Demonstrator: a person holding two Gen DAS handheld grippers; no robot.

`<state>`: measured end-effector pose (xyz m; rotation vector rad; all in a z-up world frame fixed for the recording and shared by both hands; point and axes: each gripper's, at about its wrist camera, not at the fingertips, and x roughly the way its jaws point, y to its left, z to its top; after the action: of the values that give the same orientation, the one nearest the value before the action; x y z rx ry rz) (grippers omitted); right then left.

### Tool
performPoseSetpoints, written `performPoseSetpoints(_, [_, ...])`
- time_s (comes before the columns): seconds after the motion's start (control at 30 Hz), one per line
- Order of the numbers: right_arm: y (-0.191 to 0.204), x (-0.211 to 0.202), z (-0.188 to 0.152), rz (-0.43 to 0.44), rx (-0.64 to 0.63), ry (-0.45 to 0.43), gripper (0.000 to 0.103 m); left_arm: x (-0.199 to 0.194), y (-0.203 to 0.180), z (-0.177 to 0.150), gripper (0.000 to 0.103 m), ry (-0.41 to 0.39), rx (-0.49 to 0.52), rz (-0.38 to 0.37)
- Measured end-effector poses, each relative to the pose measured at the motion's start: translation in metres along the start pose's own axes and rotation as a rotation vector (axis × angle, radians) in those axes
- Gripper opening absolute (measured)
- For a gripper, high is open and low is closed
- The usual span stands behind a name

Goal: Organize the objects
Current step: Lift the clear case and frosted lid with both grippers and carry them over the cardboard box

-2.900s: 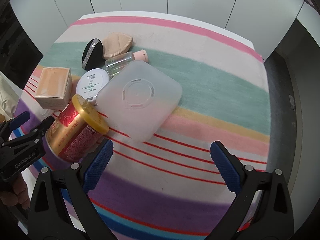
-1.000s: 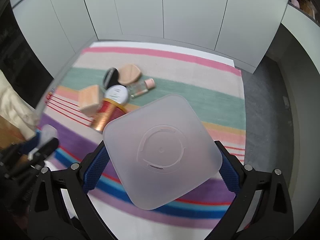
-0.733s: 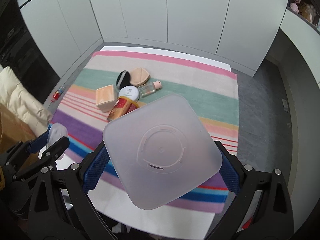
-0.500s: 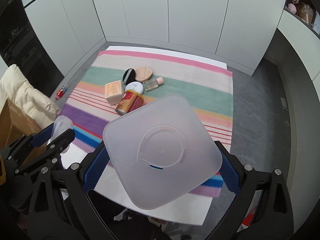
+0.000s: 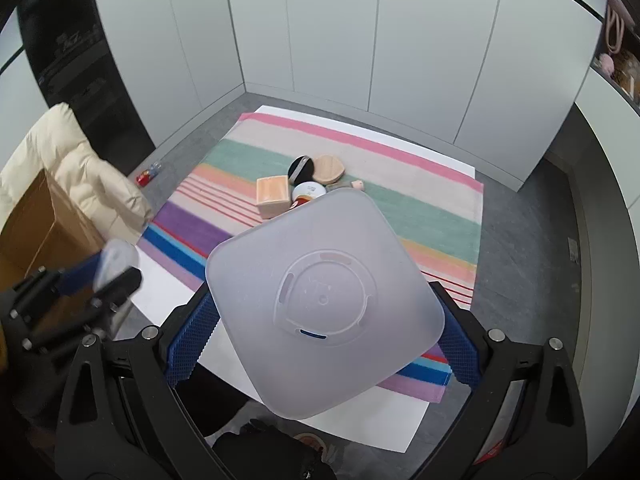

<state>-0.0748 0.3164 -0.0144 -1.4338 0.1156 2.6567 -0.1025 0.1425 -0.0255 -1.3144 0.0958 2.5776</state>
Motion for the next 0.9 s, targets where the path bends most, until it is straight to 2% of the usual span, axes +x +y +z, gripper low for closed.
performPoseSetpoints(0.23, [0.012, -0.001, 0.002, 0.006, -0.01, -0.022, 0.099, -0.019, 0.021, 0.018, 0.039, -0.059, -0.049, -0.053])
performPoseSetpoints(0.33, [0.021, 0.0, 0.002, -0.002, -0.032, -0.028, 0.099, -0.022, 0.024, 0.018, 0.039, -0.081, -0.027, -0.035])
performPoseSetpoints(0.7, [0.044, 0.008, 0.014, 0.045, -0.033, -0.04, 0.099, -0.015, 0.048, 0.013, 0.039, -0.065, -0.057, -0.024])
performPoseSetpoints(0.83, [0.058, 0.014, 0.02, 0.061, -0.047, -0.041, 0.099, -0.013, 0.057, 0.008, 0.039, -0.078, -0.057, 0.022])
performPoseSetpoints(0.9, [0.065, 0.014, 0.023, 0.07, -0.056, -0.05, 0.099, -0.012, 0.065, 0.006, 0.039, -0.07, -0.072, 0.021])
